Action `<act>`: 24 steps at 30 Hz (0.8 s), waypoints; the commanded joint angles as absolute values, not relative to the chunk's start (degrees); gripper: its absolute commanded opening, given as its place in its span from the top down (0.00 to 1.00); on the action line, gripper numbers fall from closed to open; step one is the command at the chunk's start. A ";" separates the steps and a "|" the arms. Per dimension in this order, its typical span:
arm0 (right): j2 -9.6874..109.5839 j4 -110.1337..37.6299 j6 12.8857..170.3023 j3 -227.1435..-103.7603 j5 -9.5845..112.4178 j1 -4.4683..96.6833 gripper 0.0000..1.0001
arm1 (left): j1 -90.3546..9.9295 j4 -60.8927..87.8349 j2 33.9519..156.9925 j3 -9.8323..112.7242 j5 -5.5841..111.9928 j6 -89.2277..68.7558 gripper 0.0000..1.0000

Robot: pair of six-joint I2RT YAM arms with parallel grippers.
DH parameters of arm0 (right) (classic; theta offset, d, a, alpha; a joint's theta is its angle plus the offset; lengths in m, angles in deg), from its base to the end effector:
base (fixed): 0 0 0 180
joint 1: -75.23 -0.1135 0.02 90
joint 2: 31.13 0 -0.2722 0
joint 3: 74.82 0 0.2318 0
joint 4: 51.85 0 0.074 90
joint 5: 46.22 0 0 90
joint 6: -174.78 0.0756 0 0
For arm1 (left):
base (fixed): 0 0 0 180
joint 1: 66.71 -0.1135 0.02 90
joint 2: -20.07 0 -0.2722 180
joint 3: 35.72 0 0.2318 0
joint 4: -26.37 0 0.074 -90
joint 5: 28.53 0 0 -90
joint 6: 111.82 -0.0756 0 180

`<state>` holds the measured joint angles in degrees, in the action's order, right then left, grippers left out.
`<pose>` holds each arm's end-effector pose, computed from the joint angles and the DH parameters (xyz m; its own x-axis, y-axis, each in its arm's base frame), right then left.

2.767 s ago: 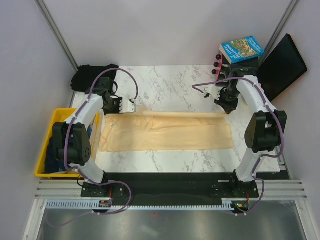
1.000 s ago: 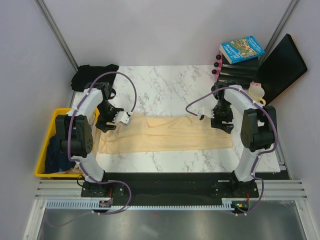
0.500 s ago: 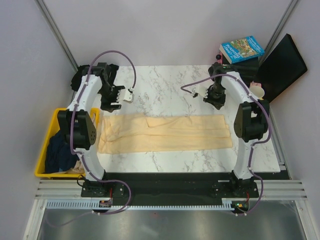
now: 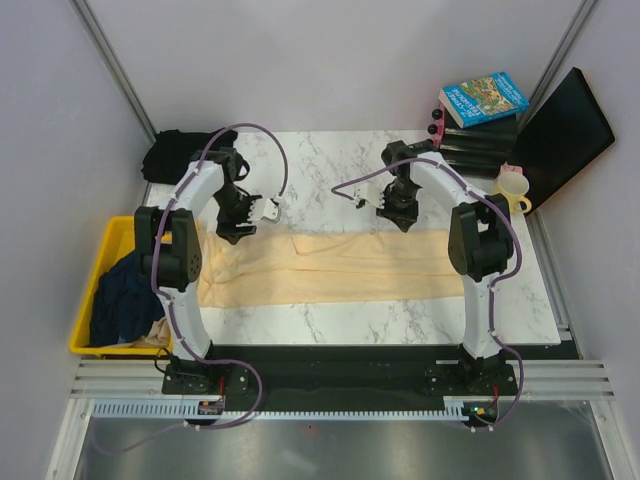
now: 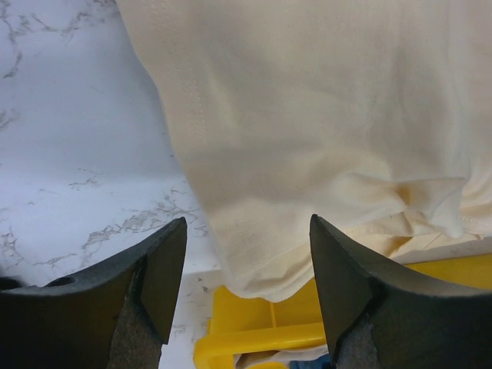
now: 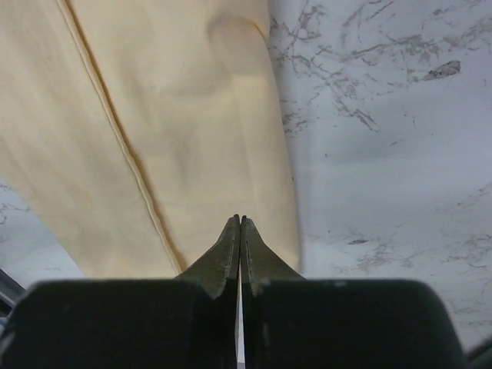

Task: Fold and stack the t-shirts
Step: Fold the other side of the tshirt into a rectangle

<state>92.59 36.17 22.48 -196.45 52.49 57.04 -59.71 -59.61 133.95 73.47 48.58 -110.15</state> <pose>0.3788 0.1365 0.1827 -0.1687 -0.9766 -0.1332 -0.9845 0.1602 0.0721 0.3548 -0.0605 0.1958 0.0872 0.9710 -0.2226 0.9954 -0.0936 -0.0182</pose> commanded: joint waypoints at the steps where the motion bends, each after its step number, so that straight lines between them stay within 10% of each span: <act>1: 92.79 36.28 23.26 -196.52 55.29 56.08 1.00 | -59.24 -57.27 134.67 73.32 49.52 -107.60 0.28; 24: 97.01 19.61 26.06 -188.79 42.40 55.55 1.00 | -55.90 -46.85 143.29 72.45 60.83 -102.86 0.36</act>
